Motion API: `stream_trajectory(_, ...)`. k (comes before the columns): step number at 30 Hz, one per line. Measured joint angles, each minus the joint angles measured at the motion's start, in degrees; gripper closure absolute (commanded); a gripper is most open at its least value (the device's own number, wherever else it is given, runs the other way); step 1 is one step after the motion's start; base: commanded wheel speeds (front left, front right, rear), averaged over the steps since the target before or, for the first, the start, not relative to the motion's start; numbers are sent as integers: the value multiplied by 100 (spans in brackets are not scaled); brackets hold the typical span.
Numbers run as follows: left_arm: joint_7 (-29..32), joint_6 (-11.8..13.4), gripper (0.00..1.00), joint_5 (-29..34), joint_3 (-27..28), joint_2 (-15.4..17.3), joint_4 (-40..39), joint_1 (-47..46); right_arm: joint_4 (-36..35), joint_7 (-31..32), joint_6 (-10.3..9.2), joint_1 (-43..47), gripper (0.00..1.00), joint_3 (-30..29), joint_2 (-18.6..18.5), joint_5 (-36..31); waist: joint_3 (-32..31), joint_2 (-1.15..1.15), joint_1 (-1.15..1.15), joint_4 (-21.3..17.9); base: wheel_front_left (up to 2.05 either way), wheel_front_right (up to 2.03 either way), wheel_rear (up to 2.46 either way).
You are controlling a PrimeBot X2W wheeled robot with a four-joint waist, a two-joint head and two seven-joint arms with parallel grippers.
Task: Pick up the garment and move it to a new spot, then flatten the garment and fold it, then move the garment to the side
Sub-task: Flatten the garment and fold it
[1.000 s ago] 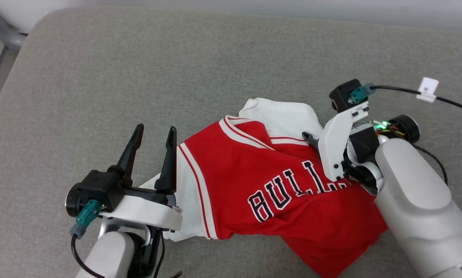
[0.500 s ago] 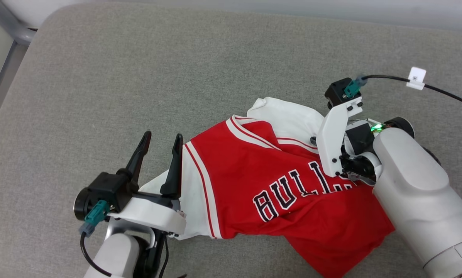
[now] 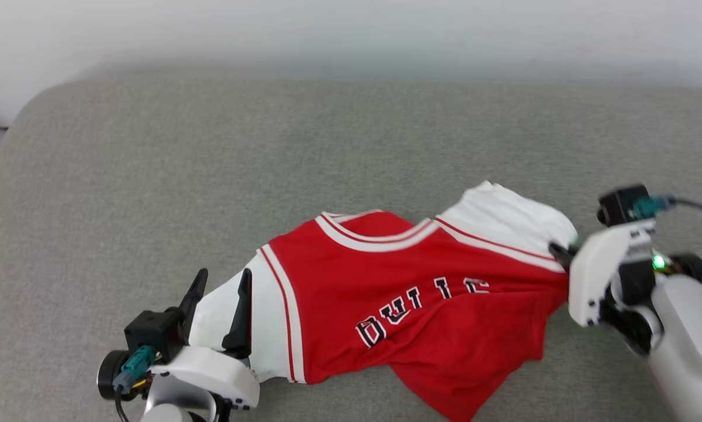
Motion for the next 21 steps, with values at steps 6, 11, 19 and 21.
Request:
stream_trajectory(6,100,77,0,-65,41,67,-76,302,-758,-38,0,1511,100,-1114,7,-315,-307,0,0,-283,0,0,0)
stream_trajectory(11,224,151,0,-104,42,103,-199,472,-1528,142,0,2781,100,-2058,592,-758,-467,0,-1,-416,0,0,0)
stream_trajectory(19,368,193,0,-187,70,194,-258,522,-2547,-103,0,3612,0,-2679,1386,-1443,-433,0,0,-457,0,0,0)
stream_trajectory(21,424,197,0,-209,75,212,-252,528,-2827,-485,-2,3640,0,-2724,1475,-1521,-432,0,0,-459,0,0,0)
